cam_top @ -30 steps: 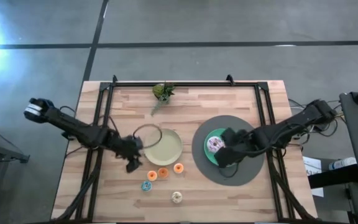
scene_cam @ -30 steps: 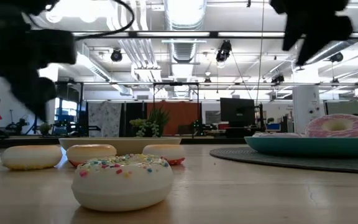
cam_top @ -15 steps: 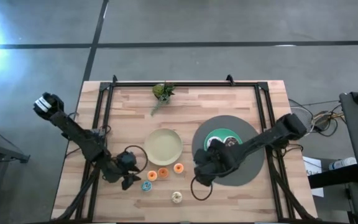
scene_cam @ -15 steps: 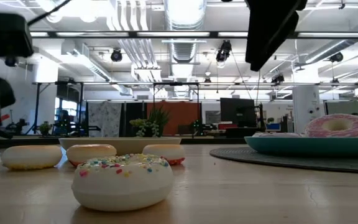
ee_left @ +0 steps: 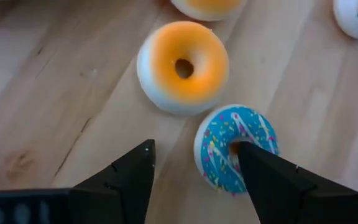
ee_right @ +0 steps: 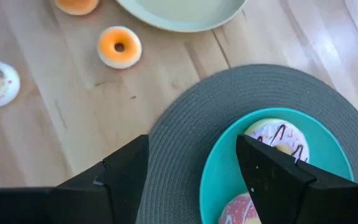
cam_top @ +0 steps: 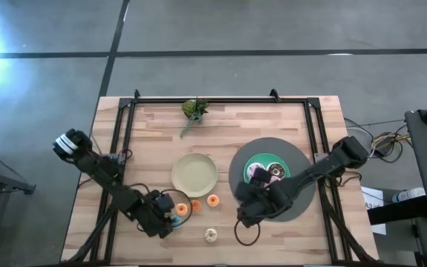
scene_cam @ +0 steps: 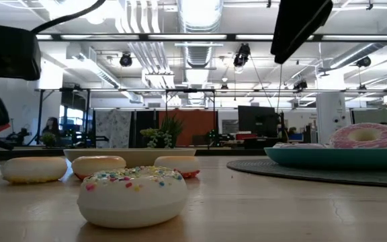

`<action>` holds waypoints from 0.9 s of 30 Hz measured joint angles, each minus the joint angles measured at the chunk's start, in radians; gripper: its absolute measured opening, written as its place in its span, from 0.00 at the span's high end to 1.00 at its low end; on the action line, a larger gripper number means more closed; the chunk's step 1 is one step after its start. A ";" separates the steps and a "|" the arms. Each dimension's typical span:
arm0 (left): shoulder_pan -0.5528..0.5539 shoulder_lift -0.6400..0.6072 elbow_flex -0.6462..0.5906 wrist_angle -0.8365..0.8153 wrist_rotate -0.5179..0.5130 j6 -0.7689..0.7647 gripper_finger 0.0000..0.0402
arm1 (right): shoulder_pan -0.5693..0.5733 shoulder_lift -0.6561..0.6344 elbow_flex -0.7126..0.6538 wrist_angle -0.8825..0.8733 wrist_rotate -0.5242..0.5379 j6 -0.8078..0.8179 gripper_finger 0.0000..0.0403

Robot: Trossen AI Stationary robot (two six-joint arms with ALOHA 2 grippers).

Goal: Pick & Place donuts
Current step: Put the small blue donut on the white plate

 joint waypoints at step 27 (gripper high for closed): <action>0.221 -0.257 0.075 -0.277 -0.024 0.224 0.99 | 0.036 -0.002 -0.009 -0.001 0.070 0.017 0.46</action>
